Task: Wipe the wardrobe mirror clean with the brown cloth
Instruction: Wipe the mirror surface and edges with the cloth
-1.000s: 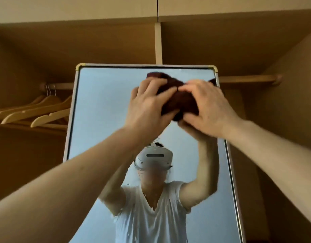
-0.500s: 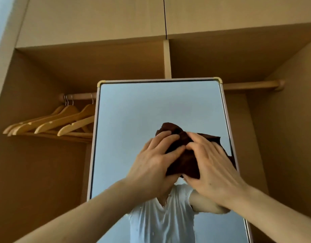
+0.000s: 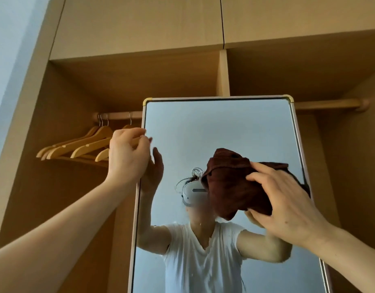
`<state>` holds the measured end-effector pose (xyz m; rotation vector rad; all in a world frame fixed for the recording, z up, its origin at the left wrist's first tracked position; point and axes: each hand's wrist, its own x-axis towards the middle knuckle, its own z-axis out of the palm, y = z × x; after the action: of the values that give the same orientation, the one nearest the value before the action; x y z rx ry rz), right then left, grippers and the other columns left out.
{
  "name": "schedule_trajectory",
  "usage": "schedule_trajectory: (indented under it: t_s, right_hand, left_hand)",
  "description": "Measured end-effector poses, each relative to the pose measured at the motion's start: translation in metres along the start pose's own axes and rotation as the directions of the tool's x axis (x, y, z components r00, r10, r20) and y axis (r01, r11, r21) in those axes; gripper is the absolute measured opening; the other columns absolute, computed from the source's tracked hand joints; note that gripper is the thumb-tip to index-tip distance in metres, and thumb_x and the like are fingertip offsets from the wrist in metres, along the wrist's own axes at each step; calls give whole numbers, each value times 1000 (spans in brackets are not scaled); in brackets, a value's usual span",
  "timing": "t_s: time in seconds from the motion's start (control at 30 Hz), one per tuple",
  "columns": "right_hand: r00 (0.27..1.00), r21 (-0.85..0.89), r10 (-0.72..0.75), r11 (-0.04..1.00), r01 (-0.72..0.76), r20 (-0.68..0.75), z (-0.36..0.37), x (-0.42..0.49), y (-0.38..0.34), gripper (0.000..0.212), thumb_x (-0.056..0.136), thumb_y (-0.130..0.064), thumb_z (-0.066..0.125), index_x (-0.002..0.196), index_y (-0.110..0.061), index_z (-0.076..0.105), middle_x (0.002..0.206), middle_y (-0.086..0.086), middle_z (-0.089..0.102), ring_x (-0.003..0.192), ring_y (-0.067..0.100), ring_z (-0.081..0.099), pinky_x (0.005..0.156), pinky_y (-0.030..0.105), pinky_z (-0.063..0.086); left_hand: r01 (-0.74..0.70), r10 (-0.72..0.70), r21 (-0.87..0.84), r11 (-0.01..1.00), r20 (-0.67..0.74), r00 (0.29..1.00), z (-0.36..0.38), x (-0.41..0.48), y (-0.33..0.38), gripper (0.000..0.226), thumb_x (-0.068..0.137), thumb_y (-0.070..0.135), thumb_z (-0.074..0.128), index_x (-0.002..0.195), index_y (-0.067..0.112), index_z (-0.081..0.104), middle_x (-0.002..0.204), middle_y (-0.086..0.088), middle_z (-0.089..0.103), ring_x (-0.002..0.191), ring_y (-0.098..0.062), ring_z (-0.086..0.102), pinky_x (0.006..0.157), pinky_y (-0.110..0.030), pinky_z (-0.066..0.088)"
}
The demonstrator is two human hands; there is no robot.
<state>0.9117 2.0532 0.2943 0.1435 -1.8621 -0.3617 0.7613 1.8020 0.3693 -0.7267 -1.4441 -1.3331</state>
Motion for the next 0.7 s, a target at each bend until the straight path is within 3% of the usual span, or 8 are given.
schedule_trajectory:
  t_s: [0.07,0.13,0.23,0.33,0.4,0.47,0.6,0.7]
  right_hand:
    - [999,-88,-32,995,36,41,-4,13,-5,72,63,-26,84,126,-14,51,133,9,52,117,26,52,106,46,33]
    - [999,-179,2,984,7,53,-7,36,-12,72,70,-26,77,134,-16,46,135,10,49,125,29,45,108,50,26]
    - [992,-267,116,958,-102,39,-7,86,-26,73,77,-23,63,142,-19,32,147,11,29,141,30,14,110,51,15]
    - [989,-216,145,967,-137,23,-2,130,-44,79,74,-28,59,144,-17,24,155,9,6,143,27,2,110,53,16]
    - [994,-190,98,978,-87,48,10,139,-61,88,73,-46,57,147,-26,14,156,7,3,142,27,6,110,54,17]
    - [997,-216,-34,975,49,72,29,128,-83,88,69,-59,52,146,-32,20,155,9,14,140,30,16,108,55,21]
    - [969,-185,-214,954,235,127,55,98,-106,76,67,-61,55,136,-30,46,145,8,40,133,31,37,95,54,37]
    - [948,-224,-285,924,311,140,52,115,-95,73,65,-55,66,131,-28,52,139,9,46,127,31,42,88,54,42]
  left_hand:
    - [249,-236,-121,961,107,966,6,5,-6,32,97,31,48,125,18,54,109,5,55,100,-12,51,84,-31,41]
    - [440,-390,-220,871,235,890,17,7,-10,29,98,41,43,112,18,54,90,9,54,81,-6,50,81,-32,36]
    - [539,-466,-293,790,284,838,23,9,-16,34,98,45,38,78,23,52,74,6,54,70,-12,52,72,-30,40]
    - [586,-500,-349,732,310,809,16,10,-20,33,99,39,41,74,23,53,71,2,58,71,-15,57,69,-30,44]
    - [625,-511,-341,702,370,776,13,9,-24,31,100,35,42,78,19,57,78,-3,60,82,-21,60,84,-37,46]
    - [667,-509,-376,643,441,739,10,7,-27,30,98,32,45,91,11,64,90,-10,65,94,-28,62,91,-41,48]
    - [771,-557,-480,419,535,635,2,-2,-27,34,98,35,44,106,12,68,101,-14,71,93,-29,66,76,-41,54]
    - [782,-570,-471,407,538,621,3,-3,-29,40,97,43,43,113,12,64,106,-15,69,98,-32,65,89,-46,52]
